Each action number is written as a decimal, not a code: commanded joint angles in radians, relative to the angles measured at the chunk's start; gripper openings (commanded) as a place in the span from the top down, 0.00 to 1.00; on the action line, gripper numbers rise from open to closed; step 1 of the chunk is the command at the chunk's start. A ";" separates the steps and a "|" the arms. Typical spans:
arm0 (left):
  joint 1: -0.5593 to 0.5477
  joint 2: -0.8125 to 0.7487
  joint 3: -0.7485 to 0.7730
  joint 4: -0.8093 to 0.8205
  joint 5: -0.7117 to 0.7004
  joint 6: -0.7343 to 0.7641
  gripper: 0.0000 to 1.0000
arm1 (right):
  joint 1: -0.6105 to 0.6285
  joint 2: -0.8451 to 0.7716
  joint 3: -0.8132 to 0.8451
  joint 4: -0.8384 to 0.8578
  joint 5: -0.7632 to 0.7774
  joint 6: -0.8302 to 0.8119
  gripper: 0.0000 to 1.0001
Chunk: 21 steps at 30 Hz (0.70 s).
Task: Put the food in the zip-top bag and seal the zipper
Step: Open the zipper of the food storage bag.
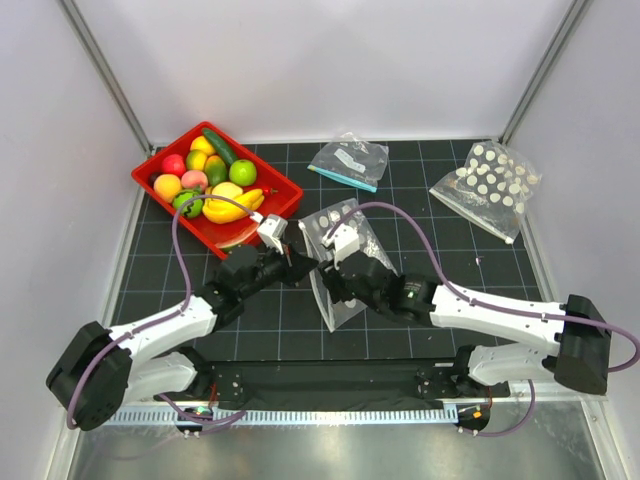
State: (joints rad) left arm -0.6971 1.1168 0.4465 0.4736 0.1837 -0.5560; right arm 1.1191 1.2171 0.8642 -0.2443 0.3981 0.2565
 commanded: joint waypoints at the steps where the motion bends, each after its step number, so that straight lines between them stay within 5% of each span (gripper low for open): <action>1: 0.001 -0.022 0.012 0.025 0.005 0.024 1.00 | 0.019 -0.022 0.029 0.049 0.056 -0.016 0.45; 9: 0.002 -0.031 0.011 0.025 0.016 0.025 1.00 | 0.059 0.030 0.053 0.040 0.172 -0.017 0.41; 21: 0.002 -0.034 0.011 0.025 0.020 0.028 1.00 | 0.059 0.154 0.120 0.005 0.300 0.009 0.57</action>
State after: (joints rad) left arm -0.6971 1.1000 0.4465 0.4728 0.1879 -0.5419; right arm 1.1744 1.3540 0.9253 -0.2493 0.6292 0.2459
